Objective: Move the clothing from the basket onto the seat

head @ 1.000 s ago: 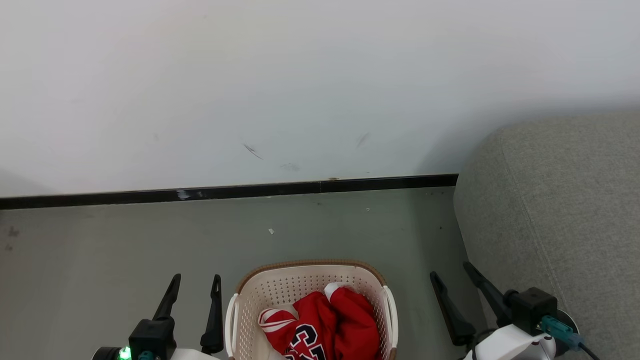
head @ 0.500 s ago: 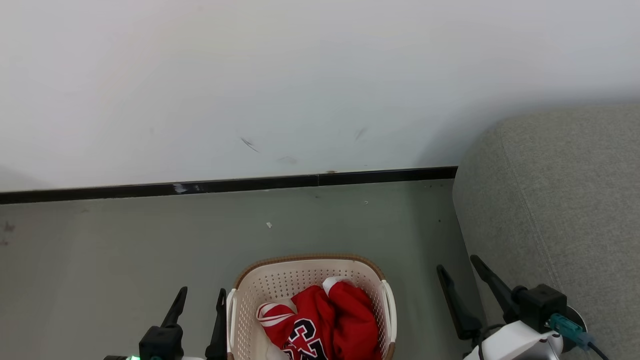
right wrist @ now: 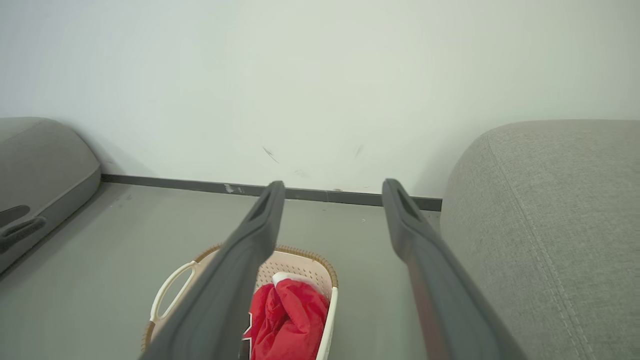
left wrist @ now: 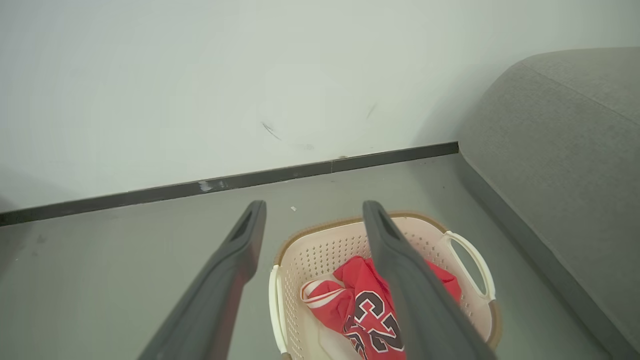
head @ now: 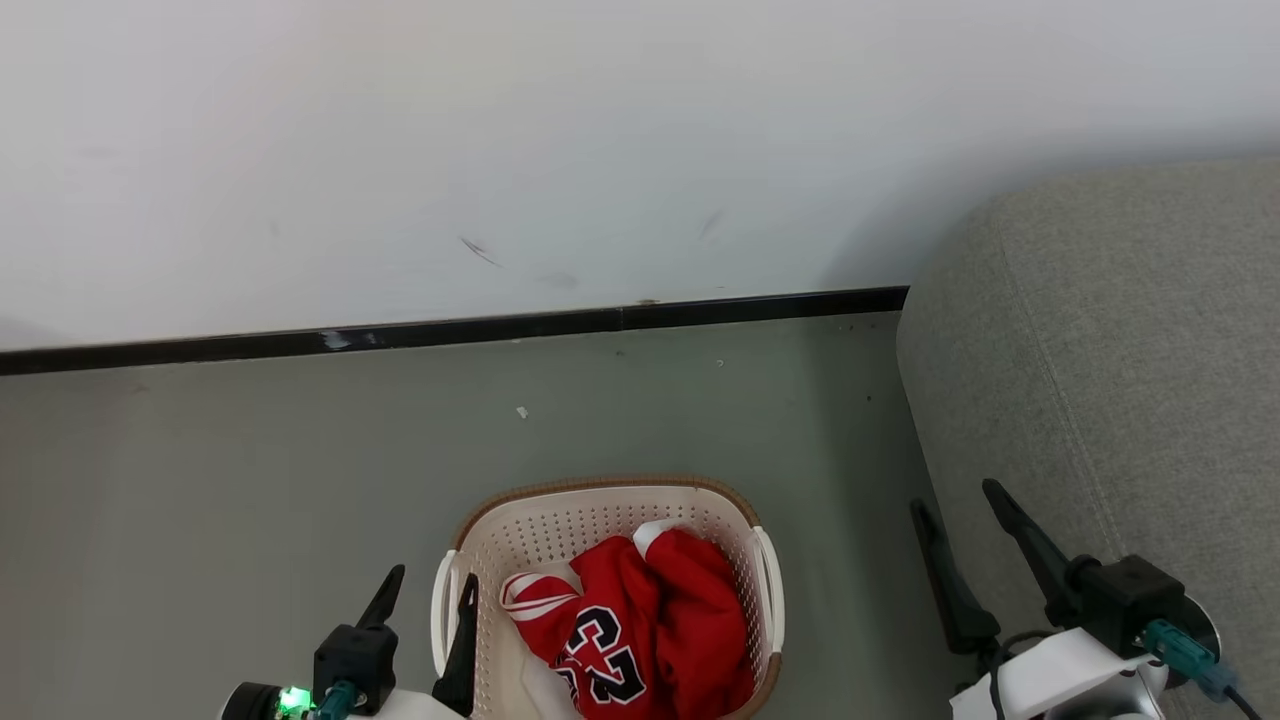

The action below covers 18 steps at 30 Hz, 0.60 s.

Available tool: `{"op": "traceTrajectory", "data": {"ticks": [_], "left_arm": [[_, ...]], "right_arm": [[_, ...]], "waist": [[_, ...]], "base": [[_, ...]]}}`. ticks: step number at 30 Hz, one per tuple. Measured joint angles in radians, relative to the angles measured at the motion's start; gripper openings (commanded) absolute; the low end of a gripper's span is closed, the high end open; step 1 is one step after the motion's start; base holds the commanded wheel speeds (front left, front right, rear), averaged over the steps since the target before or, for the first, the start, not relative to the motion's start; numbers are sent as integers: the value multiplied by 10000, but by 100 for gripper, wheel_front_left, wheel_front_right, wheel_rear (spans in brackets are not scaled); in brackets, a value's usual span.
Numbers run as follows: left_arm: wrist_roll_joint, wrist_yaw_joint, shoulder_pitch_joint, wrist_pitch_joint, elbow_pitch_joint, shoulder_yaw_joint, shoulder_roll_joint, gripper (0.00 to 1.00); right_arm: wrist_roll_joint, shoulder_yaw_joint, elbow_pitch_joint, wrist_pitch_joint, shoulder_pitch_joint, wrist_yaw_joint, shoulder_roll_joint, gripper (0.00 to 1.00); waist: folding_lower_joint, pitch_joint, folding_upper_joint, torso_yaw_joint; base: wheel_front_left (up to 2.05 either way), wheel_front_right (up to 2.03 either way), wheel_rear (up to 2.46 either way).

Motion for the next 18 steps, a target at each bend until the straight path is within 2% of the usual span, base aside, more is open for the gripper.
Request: {"op": "traceTrajectory", "data": {"ticks": [9, 18], "left_arm": [[-25, -255, -768, 46, 897, -514, -17, 100], [-115, -259, -1576, 134, 1482, -823, -29, 100]], "right_arm": [[-12, -263, -466, -2, -29, 0, 4, 100], [-10, -351, -882, -2, -665, 0, 2, 100]], "waist": [[0, 634, 0, -188], [0, 1355, 0, -364]], "base": [[0, 0, 0], [0, 0, 0]]}}
